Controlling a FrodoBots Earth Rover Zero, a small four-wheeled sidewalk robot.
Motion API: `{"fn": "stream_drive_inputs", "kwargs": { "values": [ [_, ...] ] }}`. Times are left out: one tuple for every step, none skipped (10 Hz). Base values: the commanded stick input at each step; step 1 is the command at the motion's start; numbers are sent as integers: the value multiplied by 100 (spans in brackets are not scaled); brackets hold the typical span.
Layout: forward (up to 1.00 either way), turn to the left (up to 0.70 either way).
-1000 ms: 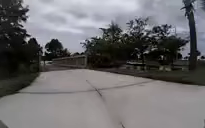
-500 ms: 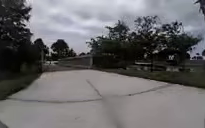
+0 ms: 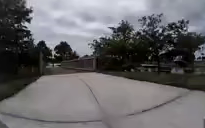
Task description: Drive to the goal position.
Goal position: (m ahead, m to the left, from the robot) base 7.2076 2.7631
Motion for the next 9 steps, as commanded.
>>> {"fn": "stream_drive_inputs", "kwargs": {
  "values": [
    [85, 30],
    [85, 15],
    [85, 27],
    [85, 1],
    [85, 34],
    [85, 34],
    [85, 34],
    [85, 34],
    [85, 34]
  ]
}}
